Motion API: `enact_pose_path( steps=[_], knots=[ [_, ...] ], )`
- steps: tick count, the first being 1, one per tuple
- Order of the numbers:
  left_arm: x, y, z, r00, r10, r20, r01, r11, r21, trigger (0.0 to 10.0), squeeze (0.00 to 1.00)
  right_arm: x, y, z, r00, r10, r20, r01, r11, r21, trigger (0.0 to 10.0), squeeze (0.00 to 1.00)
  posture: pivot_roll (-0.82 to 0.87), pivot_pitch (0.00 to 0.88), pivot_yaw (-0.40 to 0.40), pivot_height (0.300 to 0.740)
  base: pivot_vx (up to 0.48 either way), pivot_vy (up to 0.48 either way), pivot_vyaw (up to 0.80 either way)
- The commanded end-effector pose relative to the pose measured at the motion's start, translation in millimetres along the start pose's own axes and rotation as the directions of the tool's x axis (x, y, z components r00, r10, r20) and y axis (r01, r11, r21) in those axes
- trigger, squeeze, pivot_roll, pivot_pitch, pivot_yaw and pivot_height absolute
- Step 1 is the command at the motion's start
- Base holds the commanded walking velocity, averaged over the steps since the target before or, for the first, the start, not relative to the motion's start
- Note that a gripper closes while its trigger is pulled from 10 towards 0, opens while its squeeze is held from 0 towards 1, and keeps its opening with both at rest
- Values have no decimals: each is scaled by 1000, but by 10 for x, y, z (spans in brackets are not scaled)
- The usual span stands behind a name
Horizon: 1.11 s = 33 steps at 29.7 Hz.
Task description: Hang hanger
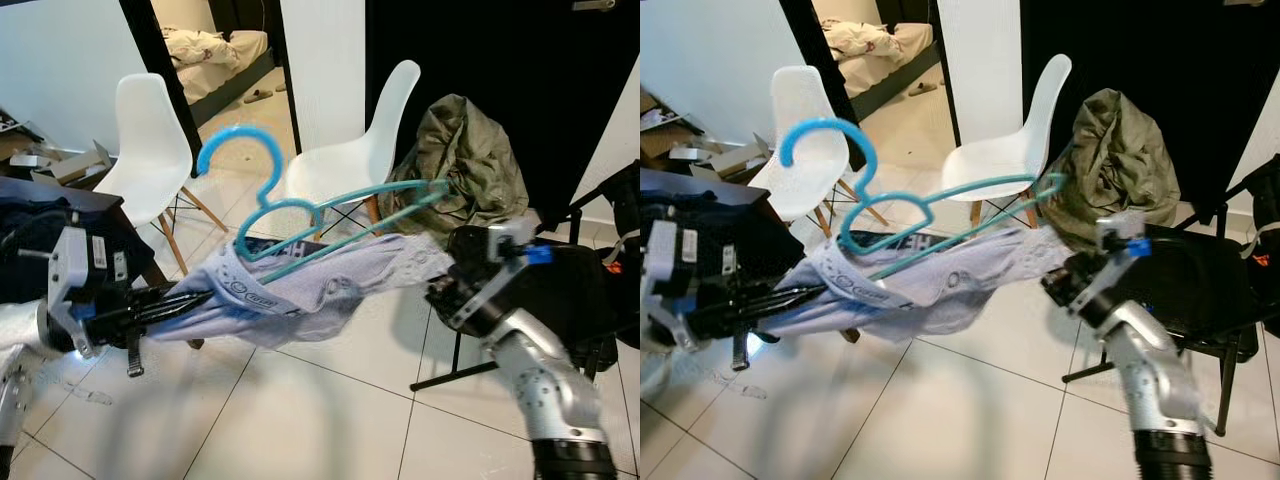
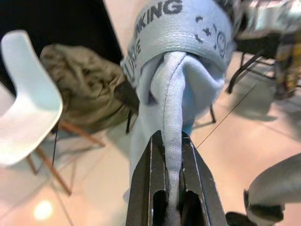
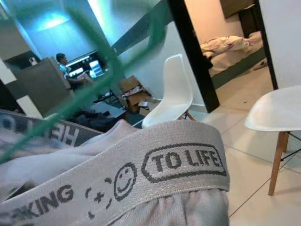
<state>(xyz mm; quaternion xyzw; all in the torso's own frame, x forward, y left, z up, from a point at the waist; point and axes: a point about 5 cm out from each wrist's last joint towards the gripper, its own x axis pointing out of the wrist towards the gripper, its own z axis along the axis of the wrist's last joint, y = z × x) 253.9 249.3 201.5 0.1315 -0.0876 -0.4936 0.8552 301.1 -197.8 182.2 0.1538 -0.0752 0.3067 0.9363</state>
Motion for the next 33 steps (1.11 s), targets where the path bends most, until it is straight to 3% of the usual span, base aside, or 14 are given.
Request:
enact_pose_path(
  steps=[1,9,13,17,26,28,33],
  knots=[
    [-120,-12,-76,997,47,-53,-47,999,6,10000,0,-29,-50,11,1000,3,-2,-3,1000,13,0,0,17,95,82,740,0,0,0],
    [-225,-179,-225,994,52,-99,-57,997,-52,10000,0,-137,-162,87,998,37,-48,-39,999,-37,0,0,22,94,64,740,0,0,0],
    [-225,-179,-225,994,52,-99,-57,997,-52,10000,0,-137,-162,87,998,37,-48,-39,999,-37,0,0,22,94,64,740,0,0,0],
    [-207,-362,-183,995,-47,-88,37,992,-119,10000,0,-195,-330,145,994,32,-109,-41,996,-80,0,0,28,95,51,740,0,0,0],
    [-177,-453,-88,989,-135,-53,126,980,-156,10000,0,-210,-453,167,990,3,-138,-17,995,-98,0,0,32,100,40,740,0,0,0],
    [-216,-538,-72,969,-231,-87,211,959,-190,10000,0,-203,-501,234,991,-5,-132,-10,994,-113,0,0,34,102,39,740,0,0,0],
    [-261,-555,-82,956,-263,-127,234,950,-206,10000,0,-194,-512,306,993,12,-119,-27,991,-129,0,0,33,103,42,740,0,0,0]
  ],
)
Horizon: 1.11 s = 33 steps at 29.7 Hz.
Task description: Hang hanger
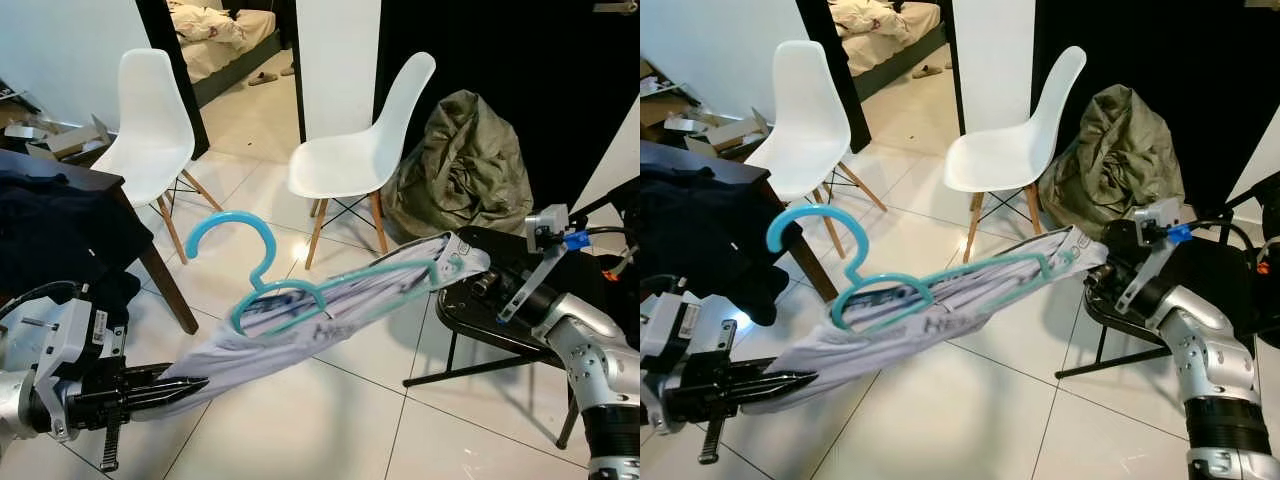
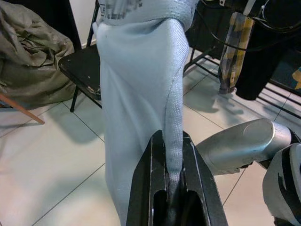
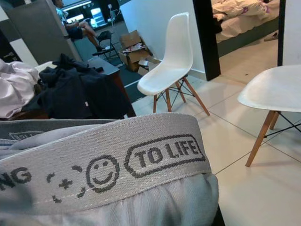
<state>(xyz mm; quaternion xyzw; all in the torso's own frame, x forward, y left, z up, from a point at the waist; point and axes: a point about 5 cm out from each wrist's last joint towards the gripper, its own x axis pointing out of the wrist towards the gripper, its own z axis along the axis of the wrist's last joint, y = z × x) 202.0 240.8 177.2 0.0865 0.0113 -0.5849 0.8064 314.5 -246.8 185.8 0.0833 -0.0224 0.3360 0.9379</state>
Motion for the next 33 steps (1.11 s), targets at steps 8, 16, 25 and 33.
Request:
enact_pose_path(
  steps=[8,16,25,33],
  knots=[
    [-127,28,-53,992,14,-123,-13,1000,10,10000,0,-140,-120,225,999,15,31,-13,997,-81,0,0,27,106,42,740,0,0,0],
    [-172,238,100,981,189,-48,-182,977,112,10000,0,-233,-122,203,997,67,-27,-70,991,-112,0,0,24,107,41,740,0,0,0],
    [-168,207,103,980,194,-46,-189,976,106,10000,0,-262,-95,167,996,85,-39,-89,990,-110,0,0,25,110,41,740,0,0,0],
    [-148,124,-12,985,134,-105,-126,989,78,10000,0,-277,-129,310,994,103,-33,-107,981,-159,0,0,22,109,44,740,0,0,0]
  ],
)
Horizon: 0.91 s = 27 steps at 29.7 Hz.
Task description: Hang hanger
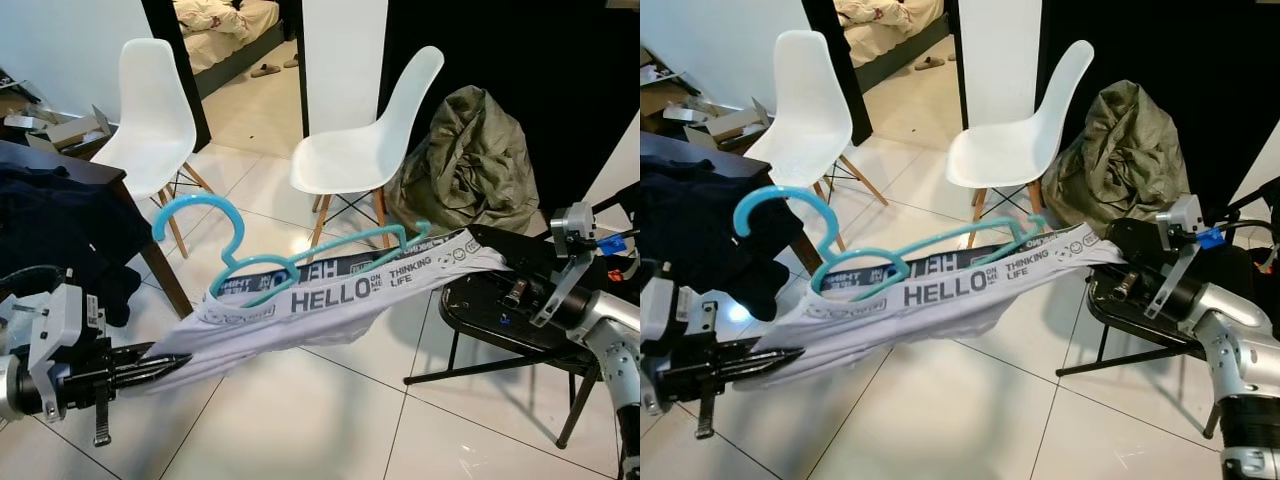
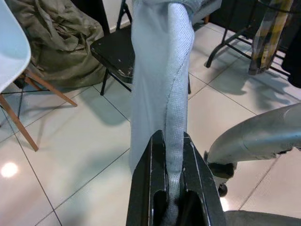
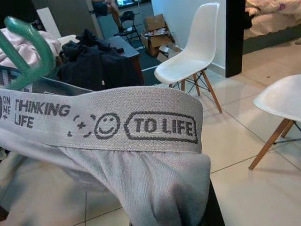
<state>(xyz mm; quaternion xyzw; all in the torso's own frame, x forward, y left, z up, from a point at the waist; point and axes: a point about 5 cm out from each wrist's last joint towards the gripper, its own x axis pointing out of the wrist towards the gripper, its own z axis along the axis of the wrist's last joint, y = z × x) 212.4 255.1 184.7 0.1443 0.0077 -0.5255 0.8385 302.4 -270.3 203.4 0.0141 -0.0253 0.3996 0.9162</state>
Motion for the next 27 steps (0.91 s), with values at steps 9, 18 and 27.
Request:
enact_pose_path(
  steps=[9,18,27],
  knots=[
    [11,-123,-122,996,-69,-59,66,996,-55,10000,0,3,-100,378,1000,11,17,-8,988,-155,0,0,20,108,46,740,0,0,0],
    [81,-166,-171,996,-73,-53,70,996,-59,10000,0,176,159,905,972,235,-33,-230,902,-366,0,0,13,100,46,740,0,0,0],
    [157,-99,-194,999,6,-42,-8,999,-31,10000,0,260,351,984,943,324,-77,-325,845,-425,0,0,11,96,47,740,0,0,0]
  ],
)
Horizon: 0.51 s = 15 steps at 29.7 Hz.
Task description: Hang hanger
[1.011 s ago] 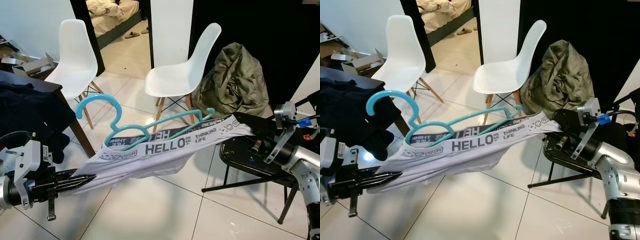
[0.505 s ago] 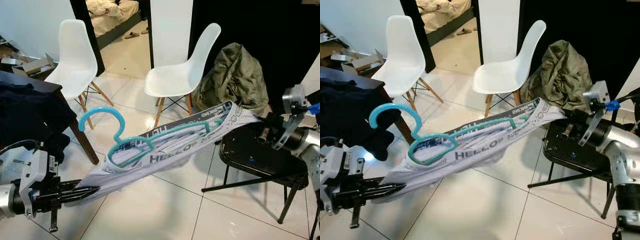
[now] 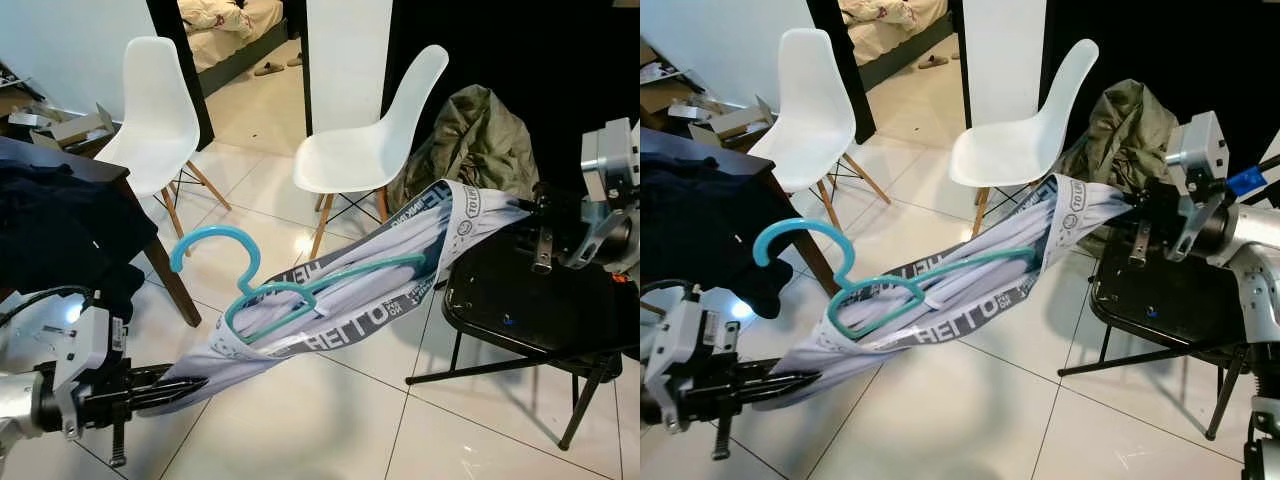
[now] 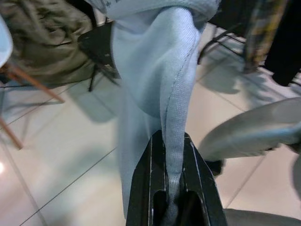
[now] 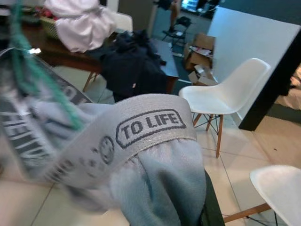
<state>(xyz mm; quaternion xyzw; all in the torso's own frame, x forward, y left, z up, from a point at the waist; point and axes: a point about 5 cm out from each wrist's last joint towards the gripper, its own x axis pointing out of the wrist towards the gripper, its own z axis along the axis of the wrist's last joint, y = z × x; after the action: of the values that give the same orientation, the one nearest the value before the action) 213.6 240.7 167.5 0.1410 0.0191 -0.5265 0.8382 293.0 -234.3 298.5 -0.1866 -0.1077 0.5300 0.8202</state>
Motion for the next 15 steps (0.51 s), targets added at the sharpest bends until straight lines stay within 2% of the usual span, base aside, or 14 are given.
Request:
enact_pose_path(
  steps=[1,3,4,5,7,8,9,10,11,12,14,15],
  knots=[
    [-2,-10,-64,1000,12,-27,-13,1000,-14,10000,0,12,6,56,1000,9,5,-9,1000,-20,0,0,11,96,47,740,0,0,0],
    [82,0,-80,999,44,-14,-44,999,-6,10000,0,181,58,45,1000,8,-8,-8,999,-53,0,0,7,99,50,740,0,0,0],
    [82,0,-80,999,44,-14,-44,999,-6,10000,0,181,58,45,1000,8,-8,-8,999,-53,0,0,7,99,50,740,0,0,0],
    [144,3,-95,998,64,-2,-64,998,-8,10000,0,292,54,38,1000,-29,-8,28,997,-68,0,0,7,98,51,740,0,0,0],
    [144,3,-95,998,64,-2,-64,998,-8,10000,0,292,54,38,1000,-29,-8,28,997,-68,0,0,7,98,51,740,0,0,0],
    [272,12,-119,994,110,26,-110,994,-10,10000,0,471,44,-16,993,-99,-59,90,987,-134,0,0,3,97,53,740,0,0,0],
    [340,12,-130,991,131,39,-130,991,-12,10000,0,547,45,-47,988,-128,-81,112,979,-171,588,0,1,97,52,740,0,0,0],
    [340,12,-130,991,131,39,-130,991,-12,10000,0,547,45,-47,988,-128,-81,112,979,-171,588,0,1,97,52,740,0,0,0],
    [440,-3,-144,987,150,62,-149,989,-24,10000,0,660,66,-40,986,-153,-60,139,972,-189,3529,0,1,97,53,740,0,0,0],
    [489,-12,-157,985,160,67,-159,987,-25,10000,0,712,72,5,987,-159,-20,154,975,-162,10000,0,-1,98,54,740,0,0,0],
    [520,-18,-165,984,167,70,-165,986,-25,10000,0,743,77,36,987,-162,5,161,977,-141,10000,0,-1,98,54,740,0,0,0],
    [557,-27,-178,982,174,74,-172,985,-28,10000,0,766,84,61,987,-161,22,162,978,-130,10000,475,-1,98,54,740,0,0,0]
  ],
)
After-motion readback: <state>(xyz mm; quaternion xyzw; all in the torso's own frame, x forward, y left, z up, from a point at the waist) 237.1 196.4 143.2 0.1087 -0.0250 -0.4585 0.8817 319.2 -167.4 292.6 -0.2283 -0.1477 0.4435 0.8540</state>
